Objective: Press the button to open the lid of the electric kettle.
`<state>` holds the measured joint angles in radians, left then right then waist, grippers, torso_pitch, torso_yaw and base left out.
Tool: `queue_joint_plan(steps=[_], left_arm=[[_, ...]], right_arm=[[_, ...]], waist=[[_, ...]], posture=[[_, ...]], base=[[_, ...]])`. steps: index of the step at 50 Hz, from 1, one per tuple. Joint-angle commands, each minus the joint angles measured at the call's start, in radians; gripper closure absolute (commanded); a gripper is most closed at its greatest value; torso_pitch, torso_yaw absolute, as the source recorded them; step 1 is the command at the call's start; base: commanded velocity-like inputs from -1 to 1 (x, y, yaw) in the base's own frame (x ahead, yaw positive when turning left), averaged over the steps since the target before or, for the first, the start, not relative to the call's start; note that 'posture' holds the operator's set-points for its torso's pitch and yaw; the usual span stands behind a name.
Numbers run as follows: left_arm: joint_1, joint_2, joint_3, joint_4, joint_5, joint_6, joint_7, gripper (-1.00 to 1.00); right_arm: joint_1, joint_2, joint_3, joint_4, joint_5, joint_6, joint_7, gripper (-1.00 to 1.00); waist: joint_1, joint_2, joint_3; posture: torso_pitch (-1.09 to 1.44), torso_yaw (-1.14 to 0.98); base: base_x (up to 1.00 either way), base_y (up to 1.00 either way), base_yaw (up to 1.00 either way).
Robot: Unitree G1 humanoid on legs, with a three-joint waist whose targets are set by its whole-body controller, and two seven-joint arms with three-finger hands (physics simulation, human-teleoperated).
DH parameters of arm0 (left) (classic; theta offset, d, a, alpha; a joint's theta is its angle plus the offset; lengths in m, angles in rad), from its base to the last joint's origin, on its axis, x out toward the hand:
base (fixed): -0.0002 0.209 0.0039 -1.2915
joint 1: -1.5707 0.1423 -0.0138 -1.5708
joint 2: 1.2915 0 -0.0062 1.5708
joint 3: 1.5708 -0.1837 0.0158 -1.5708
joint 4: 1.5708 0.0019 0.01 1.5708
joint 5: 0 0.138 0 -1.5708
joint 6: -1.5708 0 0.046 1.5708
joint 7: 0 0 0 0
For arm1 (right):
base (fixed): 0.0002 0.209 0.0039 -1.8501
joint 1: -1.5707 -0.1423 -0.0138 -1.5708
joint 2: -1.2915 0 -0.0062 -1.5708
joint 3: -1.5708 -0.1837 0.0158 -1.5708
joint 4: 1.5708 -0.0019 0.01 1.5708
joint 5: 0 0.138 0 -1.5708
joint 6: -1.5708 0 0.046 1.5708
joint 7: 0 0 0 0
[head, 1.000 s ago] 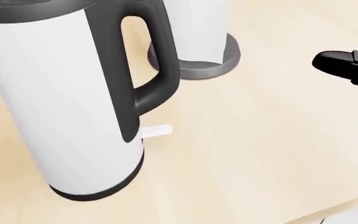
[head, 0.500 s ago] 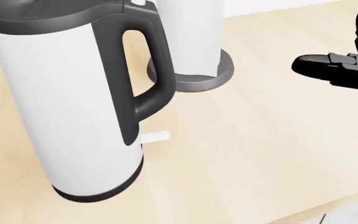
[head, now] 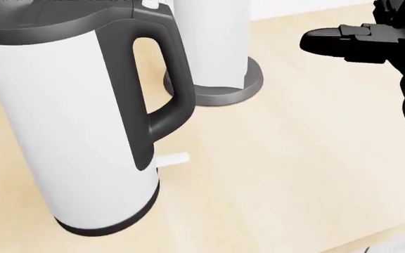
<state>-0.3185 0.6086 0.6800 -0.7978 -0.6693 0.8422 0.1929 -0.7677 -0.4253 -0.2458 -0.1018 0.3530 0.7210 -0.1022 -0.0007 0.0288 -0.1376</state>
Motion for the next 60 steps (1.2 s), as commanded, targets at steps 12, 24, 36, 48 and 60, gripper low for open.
queue_joint_plan(steps=[12,24,36,48,60], left_arm=[[-0.017,0.024,0.014,-0.011,-0.014,-0.015,0.014,-1.0],[-0.016,0.025,0.017,-0.014,-0.012,-0.019,0.012,-1.0],[-0.017,0.031,0.01,-0.018,-0.007,-0.023,0.01,-1.0],[-0.02,0.013,0.0,-0.014,0.034,0.005,-0.004,-1.0],[-0.021,0.005,0.002,-0.018,0.045,0.011,-0.012,-1.0]], right_arm=[[-0.089,0.016,0.02,0.01,-0.048,-0.024,0.029,-1.0],[-0.177,0.033,0.051,0.117,-0.104,-0.061,0.062,-1.0],[-0.265,0.071,0.083,0.264,-0.168,-0.126,0.093,-1.0],[-0.415,0.121,0.111,0.498,-0.209,-0.212,0.077,-1.0],[-0.512,0.148,0.144,0.69,-0.309,-0.296,0.095,-1.0]], waist=[[-0.002,0.003,-0.054],[0.002,0.01,-0.081],[0.004,0.017,-0.08],[0.003,0.026,-0.083],[0.001,0.028,-0.085]], posture=[[-0.31,0.0],[-0.32,0.0],[-0.32,0.0],[-0.32,0.0],[-0.32,0.0]], base=[[0.0,0.0,0.0],[0.0,0.0,0.0],[0.0,0.0,0.0],[0.0,0.0,0.0],[0.0,0.0,0.0]])
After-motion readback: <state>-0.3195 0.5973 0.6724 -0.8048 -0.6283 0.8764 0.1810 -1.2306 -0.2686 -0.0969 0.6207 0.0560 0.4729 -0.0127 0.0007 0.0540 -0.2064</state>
